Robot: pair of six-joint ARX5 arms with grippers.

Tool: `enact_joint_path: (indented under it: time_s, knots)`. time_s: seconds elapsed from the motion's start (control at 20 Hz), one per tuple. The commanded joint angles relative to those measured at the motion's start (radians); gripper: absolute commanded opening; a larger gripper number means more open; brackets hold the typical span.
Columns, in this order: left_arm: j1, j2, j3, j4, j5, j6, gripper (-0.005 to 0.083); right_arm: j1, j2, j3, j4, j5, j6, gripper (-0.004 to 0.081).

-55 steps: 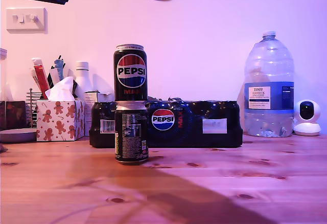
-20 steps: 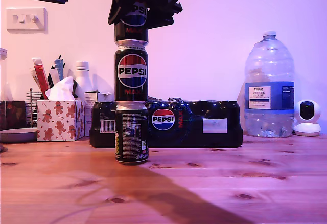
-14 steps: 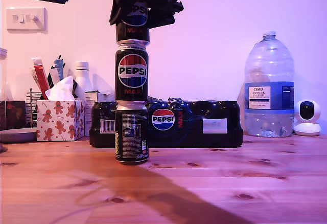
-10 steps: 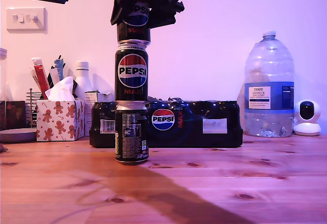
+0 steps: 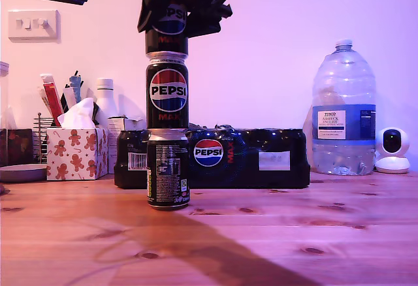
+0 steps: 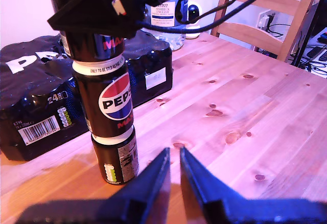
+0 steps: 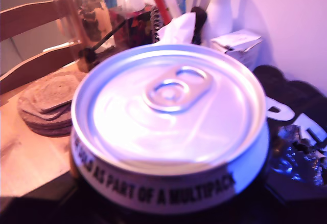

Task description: Stack up the Pepsi cans on top of each other

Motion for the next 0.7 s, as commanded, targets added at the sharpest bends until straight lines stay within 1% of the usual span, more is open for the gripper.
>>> enact_joint_path:
  time_s: [0.0,0.2,0.65]
  knots:
    - [-0.003,0.003,-0.025,0.004,-0.001,0.01,0.0044,0.006,0.007,0.039,0.022,0.002,0.001,0.04]
    - [-0.003,0.003,-0.025,0.004,-0.002,0.016,0.0044,0.01,0.007,0.039,0.02,0.026,-0.002,0.0408]
    - [-0.003,0.003,-0.025,0.004,-0.001,0.016,0.0044,0.01,0.007,0.039,0.0,0.026,-0.006,0.0405]
